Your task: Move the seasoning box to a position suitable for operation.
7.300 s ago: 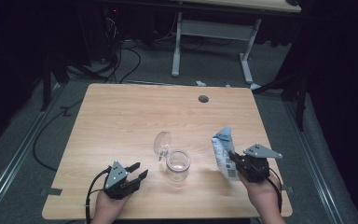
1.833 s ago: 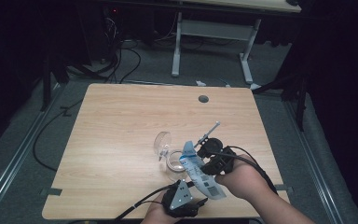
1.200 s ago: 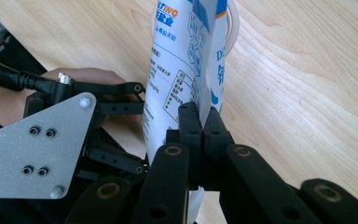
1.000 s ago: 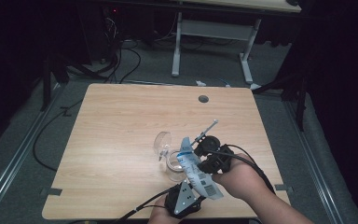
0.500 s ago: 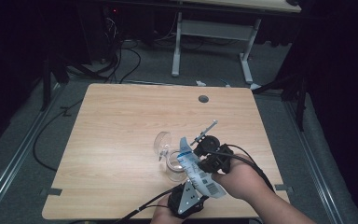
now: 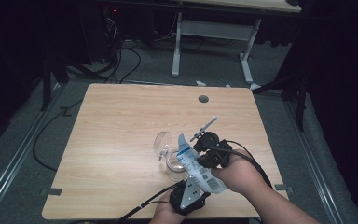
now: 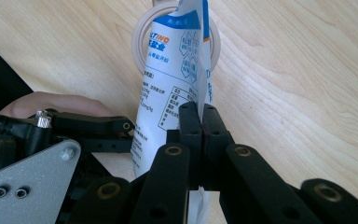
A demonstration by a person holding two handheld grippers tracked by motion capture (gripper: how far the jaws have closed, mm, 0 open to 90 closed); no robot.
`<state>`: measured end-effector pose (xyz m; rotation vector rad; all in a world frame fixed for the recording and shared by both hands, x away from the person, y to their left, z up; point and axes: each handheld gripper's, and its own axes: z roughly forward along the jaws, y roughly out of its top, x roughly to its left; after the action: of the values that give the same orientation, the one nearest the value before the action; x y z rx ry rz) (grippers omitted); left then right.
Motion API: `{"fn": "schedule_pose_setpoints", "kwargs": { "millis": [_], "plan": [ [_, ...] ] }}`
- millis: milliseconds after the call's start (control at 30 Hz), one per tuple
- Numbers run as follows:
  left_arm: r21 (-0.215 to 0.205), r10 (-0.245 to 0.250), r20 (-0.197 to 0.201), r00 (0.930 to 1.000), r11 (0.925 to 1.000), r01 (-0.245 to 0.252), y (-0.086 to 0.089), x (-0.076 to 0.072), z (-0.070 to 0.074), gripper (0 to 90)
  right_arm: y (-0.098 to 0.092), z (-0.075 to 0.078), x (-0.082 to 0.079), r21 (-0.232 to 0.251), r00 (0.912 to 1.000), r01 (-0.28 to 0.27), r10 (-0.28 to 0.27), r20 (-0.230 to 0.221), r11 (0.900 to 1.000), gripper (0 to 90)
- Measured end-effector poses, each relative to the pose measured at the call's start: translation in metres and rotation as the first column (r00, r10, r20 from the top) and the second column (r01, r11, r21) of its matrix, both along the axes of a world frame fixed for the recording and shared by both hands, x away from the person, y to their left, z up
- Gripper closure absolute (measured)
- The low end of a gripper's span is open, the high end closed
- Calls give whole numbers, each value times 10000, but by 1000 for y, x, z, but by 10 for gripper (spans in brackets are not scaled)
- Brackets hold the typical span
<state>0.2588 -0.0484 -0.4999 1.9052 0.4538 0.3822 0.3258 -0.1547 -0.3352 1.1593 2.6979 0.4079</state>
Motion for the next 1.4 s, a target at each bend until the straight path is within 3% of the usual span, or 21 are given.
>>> {"fn": "schedule_pose_setpoints", "kwargs": {
  "millis": [633, 1400],
  "plan": [
    [-292, -257, -189, 9995, 9993, 251, -4, 2, 6, 618, 4, 2, 7, -89, 9996, -258, 259, 110, 9996, 900],
    [-392, -278, 3, 9996, 9988, 278, -1, 0, 8, 619, 10, 2, 8, -146, 9988, -476, 478, 138, 9988, 900]
  ]
}}
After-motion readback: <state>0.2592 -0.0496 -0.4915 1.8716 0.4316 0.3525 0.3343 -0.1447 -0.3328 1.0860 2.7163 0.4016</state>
